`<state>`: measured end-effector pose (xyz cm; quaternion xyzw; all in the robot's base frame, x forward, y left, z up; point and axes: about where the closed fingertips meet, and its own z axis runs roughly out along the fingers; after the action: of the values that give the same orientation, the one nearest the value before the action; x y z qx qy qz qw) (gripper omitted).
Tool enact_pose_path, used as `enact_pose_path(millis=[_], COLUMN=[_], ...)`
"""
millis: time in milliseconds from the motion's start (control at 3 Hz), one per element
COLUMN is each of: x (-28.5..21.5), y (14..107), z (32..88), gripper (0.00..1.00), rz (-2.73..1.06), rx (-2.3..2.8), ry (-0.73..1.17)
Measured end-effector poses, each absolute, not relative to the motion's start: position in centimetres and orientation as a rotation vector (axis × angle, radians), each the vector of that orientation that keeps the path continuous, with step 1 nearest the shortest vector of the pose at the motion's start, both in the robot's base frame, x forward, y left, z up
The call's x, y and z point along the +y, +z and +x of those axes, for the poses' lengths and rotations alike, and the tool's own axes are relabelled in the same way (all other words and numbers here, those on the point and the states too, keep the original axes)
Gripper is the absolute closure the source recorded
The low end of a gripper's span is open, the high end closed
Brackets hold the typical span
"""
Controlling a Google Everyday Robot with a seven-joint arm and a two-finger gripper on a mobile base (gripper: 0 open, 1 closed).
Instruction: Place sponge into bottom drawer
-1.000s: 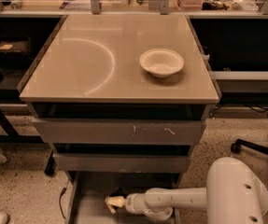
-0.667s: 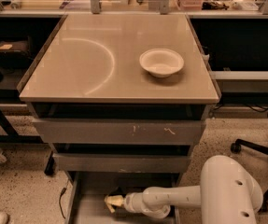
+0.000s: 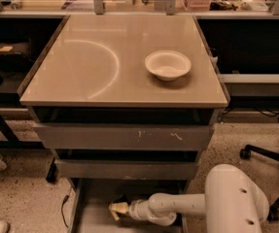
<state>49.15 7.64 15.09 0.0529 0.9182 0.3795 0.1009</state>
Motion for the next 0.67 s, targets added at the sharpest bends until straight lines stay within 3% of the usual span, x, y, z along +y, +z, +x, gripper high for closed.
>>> enact_pose_path(millis=[667], x=[7.65], y=[15.07], z=[49.16], gripper=[0.59], rz=[0.157], rx=[2.713], ry=[1.123])
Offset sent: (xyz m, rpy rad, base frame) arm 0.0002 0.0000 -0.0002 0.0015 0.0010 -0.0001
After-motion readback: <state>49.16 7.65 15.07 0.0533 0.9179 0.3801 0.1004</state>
